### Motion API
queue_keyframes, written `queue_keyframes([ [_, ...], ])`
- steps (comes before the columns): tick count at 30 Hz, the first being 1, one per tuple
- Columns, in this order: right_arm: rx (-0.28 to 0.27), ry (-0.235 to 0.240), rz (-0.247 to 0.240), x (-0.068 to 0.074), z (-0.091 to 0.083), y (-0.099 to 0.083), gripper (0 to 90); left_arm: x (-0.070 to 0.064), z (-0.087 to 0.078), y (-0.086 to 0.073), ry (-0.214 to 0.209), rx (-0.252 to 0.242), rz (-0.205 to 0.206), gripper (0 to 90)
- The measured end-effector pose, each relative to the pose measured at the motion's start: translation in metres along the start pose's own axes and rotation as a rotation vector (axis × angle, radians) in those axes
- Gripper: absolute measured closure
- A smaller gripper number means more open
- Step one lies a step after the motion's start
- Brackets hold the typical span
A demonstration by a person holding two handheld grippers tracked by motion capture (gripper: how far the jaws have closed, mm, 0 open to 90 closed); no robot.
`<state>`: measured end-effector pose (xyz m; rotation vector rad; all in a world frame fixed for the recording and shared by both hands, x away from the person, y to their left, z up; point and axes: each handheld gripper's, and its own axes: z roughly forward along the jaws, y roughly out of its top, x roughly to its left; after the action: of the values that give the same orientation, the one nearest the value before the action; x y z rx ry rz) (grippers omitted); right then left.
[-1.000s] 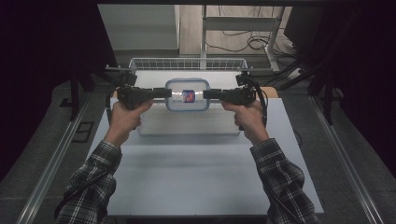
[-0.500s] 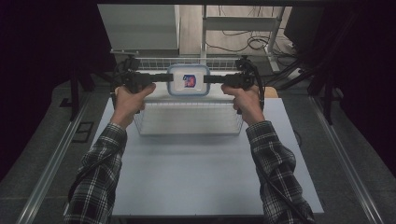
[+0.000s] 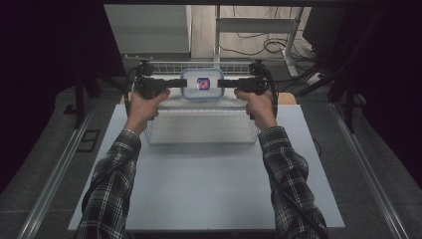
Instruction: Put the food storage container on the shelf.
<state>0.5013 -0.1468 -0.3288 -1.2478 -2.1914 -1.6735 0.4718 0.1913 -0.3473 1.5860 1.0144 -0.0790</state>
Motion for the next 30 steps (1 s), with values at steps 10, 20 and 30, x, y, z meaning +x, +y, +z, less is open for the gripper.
queue_keyframes([
  [10, 0.004, -0.083, -0.044, 0.009, 0.002, 0.000, 60.8, -0.001, 0.004, 0.006, 0.152, -0.020, 0.043, 52.5],
  [20, -0.024, -0.141, -0.159, 0.021, -0.011, -0.008, 67.2, -0.037, -0.023, -0.012, 0.169, -0.078, 0.177, 75.9],
  [30, 0.031, -0.144, -0.265, 0.031, -0.001, -0.040, 87.4, -0.035, -0.006, -0.049, 0.118, 0.032, 0.208, 89.6],
])
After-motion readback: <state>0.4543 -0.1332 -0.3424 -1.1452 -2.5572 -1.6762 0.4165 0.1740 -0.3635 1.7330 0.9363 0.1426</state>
